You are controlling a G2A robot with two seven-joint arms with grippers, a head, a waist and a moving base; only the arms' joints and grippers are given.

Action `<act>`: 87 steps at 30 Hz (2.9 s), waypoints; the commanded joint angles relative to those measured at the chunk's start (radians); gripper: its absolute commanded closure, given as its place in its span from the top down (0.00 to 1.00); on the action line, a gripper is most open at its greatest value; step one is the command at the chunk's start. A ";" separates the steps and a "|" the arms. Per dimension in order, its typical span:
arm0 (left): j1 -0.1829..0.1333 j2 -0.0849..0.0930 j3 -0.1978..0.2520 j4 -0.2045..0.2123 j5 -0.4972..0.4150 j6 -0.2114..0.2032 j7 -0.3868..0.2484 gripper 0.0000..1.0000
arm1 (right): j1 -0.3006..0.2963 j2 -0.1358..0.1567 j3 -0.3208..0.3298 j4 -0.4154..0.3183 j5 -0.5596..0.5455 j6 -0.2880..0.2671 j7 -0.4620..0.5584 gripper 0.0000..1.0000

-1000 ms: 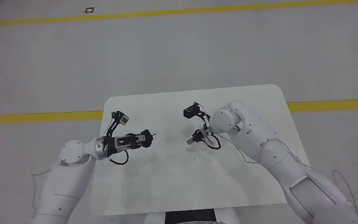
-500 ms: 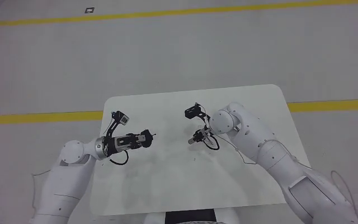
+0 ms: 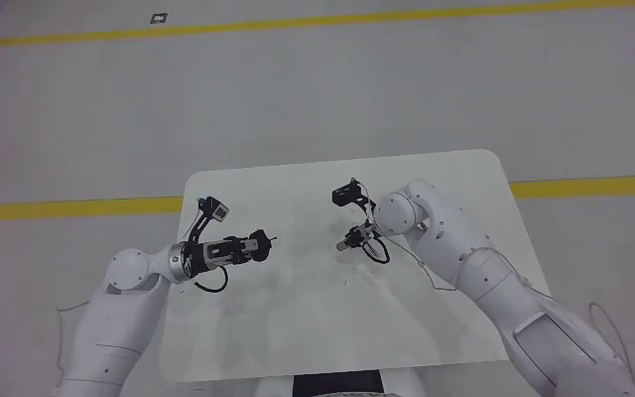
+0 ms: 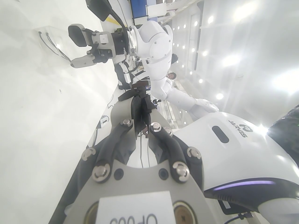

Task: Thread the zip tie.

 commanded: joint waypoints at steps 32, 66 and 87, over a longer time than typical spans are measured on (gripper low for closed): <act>0.000 0.000 0.000 0.000 0.000 0.000 0.000 0.00 | -0.010 -0.022 -0.035 0.078 -0.121 0.058 -0.086 0.23; 0.000 0.000 0.000 0.000 0.000 0.000 0.000 0.00 | 0.037 -0.071 -0.060 0.165 -0.148 0.058 -0.081 0.00; 0.000 0.000 0.000 0.000 0.000 0.000 0.000 0.00 | -0.037 -0.035 0.037 0.044 -0.144 0.018 -0.011 0.00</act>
